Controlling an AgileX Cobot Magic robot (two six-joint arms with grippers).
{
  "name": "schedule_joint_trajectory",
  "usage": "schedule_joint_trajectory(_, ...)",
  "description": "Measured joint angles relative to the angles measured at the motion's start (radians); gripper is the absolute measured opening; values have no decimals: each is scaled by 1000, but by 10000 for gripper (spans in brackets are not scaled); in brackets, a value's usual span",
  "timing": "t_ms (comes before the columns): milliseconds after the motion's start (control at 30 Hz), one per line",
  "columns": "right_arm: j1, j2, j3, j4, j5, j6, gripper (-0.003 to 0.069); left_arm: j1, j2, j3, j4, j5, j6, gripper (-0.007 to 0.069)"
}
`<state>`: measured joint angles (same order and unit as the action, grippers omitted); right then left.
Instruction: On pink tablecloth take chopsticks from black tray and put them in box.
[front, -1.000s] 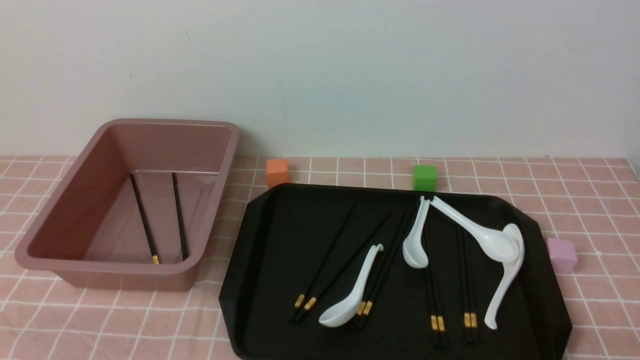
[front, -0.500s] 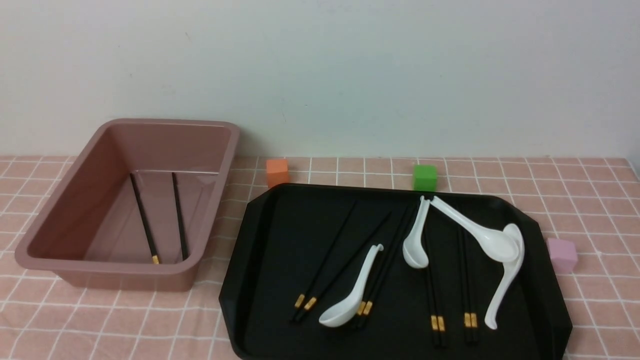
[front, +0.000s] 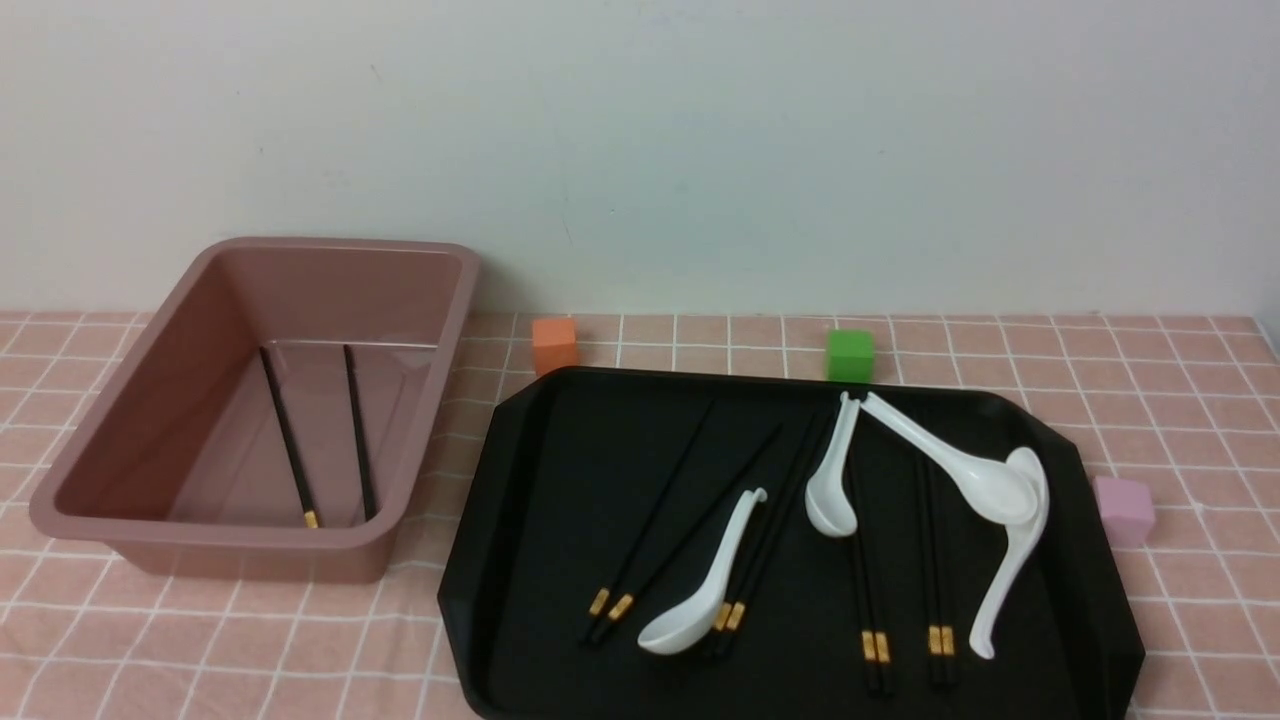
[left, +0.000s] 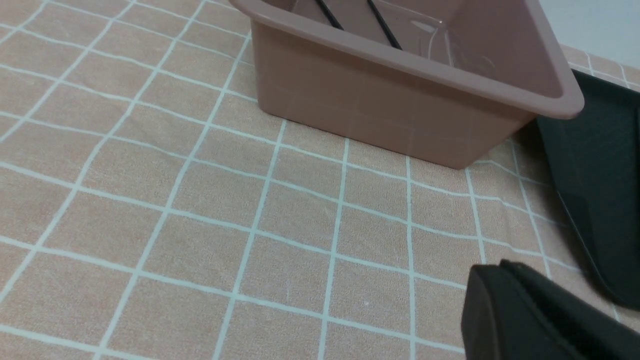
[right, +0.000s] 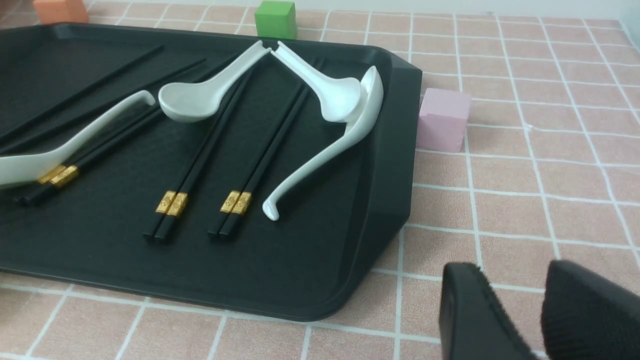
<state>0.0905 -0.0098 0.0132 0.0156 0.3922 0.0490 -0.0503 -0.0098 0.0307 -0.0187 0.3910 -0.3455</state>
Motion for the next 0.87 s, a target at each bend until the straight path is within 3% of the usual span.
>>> schedule_joint_trajectory(867, 0, 0, 0, 0, 0, 0, 240, 0, 0, 0, 0, 0, 0, 13)
